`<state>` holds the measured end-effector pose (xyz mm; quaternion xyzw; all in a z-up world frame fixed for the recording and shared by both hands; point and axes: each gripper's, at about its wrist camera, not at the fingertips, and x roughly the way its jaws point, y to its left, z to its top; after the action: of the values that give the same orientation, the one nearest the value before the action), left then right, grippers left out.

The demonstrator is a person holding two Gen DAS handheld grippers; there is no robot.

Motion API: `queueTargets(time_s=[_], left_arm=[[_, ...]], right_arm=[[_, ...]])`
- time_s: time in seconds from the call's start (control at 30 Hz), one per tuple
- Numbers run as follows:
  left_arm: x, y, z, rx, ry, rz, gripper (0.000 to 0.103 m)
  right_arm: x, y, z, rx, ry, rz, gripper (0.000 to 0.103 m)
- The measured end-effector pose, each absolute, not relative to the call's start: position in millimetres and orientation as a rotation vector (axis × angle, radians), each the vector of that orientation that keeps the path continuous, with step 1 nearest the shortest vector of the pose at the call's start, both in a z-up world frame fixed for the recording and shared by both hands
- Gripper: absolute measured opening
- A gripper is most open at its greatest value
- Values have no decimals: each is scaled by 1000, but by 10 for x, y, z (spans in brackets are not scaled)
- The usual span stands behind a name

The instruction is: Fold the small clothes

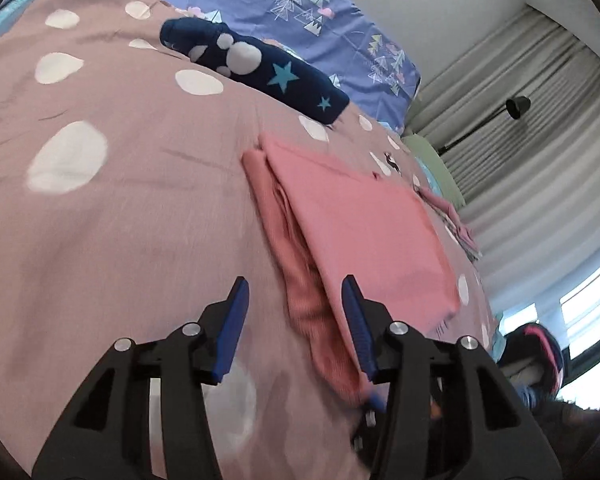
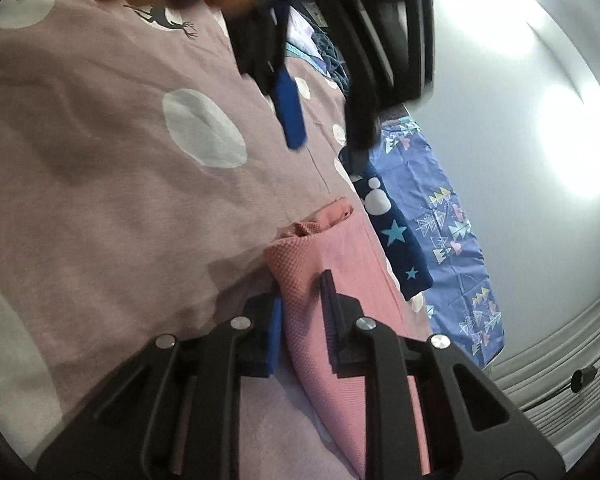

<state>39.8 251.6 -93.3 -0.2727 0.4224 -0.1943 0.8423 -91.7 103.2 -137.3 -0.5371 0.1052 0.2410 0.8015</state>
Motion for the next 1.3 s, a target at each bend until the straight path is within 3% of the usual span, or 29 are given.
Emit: queueTargets(time_s=[0.13,0.2,0.27,0.3,0.43,0.6,0.87,0.9,0.93,1.0,1.03,1.1,1.17,1.23,1.3], left_arm=[[885,2430,-1148,-611,941,-394,48],[1092,2439,-1210,-656,914,-402,46],[1244,2480,-1245,-711,880,-403,11],[1319,2509,-1258,-750,866,-407,0],[1259,2594,-1080,-793,716,-437,0],[1353,2509,-1359,-706,821,-347,0],[1276,2743,-1324,-813,733,-331,0],[1264,2728,-1303,-804,744,-343,7],[1244,2702,-1283,-792,756,-359,28],[1205,2601,-1242,-778,761,-416,46],[1195,2546,-1213,-759,767,-449,53],[1252,2388,-1200,-700,814,-481,55],[1351,2272,-1219,-634,852,-449,49],[1478,2273,-1223,-646,850,-438,7],[1523,2369,-1193,-726,782,-473,7]], right_arm=[[-938,1038,-1402,-1139,231,504,15],[-906,1060,-1403,-1128,240,512,4],[-861,1084,-1401,-1111,260,536,4],[-860,1079,-1381,-1100,264,549,4],[-904,957,-1133,-969,289,606,4],[-820,1035,-1407,-1035,354,614,4],[-805,1058,-1390,-1043,333,603,4],[-802,1060,-1396,-1045,329,600,4],[-811,1057,-1394,-1044,329,600,4],[-785,1050,-1380,-1037,335,604,4],[-783,1051,-1378,-1035,339,606,4],[-784,1055,-1382,-1038,340,605,4],[-794,1062,-1388,-1042,338,602,4],[-799,1053,-1375,-1034,334,602,4],[-821,1015,-1314,-1000,315,605,4]])
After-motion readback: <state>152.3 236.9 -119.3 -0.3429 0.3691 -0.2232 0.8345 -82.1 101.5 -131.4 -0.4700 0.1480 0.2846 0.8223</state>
